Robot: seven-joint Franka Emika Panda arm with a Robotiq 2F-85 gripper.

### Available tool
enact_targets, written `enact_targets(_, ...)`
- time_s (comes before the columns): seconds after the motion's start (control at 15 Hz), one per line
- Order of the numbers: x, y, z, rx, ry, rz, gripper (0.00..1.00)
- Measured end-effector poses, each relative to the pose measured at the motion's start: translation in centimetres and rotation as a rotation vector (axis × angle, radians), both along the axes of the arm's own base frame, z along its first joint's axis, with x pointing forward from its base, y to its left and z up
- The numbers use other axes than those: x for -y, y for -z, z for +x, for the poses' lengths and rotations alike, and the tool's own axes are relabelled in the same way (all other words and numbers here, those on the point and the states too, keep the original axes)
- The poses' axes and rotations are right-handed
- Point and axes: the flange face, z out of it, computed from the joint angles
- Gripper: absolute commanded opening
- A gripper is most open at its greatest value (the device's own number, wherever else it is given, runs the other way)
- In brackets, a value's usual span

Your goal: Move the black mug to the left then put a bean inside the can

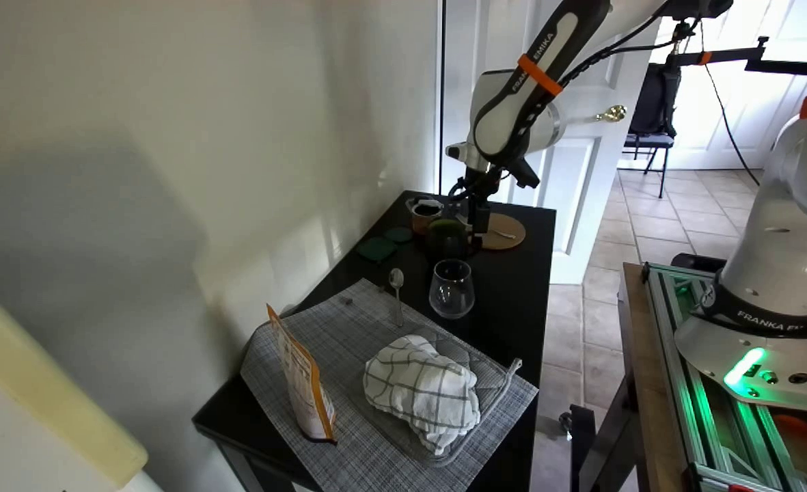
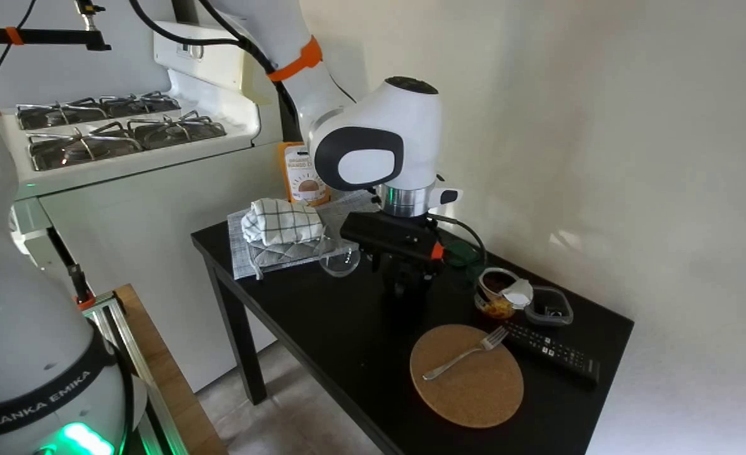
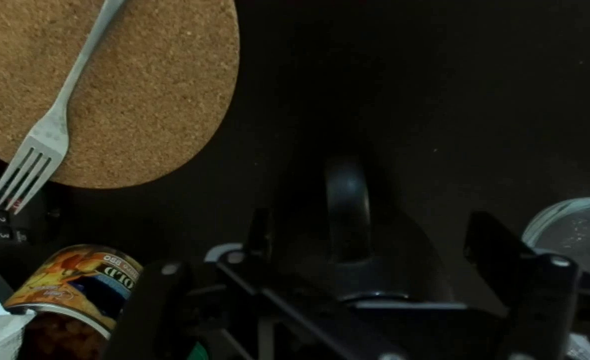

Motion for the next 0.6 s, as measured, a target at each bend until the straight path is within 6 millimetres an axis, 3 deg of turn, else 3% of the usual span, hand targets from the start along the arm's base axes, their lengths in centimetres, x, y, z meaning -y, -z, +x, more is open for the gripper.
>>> enact_targets(0.27, 0.0, 0.6, 0.6, 0.021, -0.024, 0.023, 0.67)
enact_targets(0.4, 0.1, 0.9, 0.8, 0.020, -0.054, 0.027, 0.47)
enact_targets(0.6, 0.6, 1.3, 0.8, 0.016, -0.083, 0.025, 0.24)
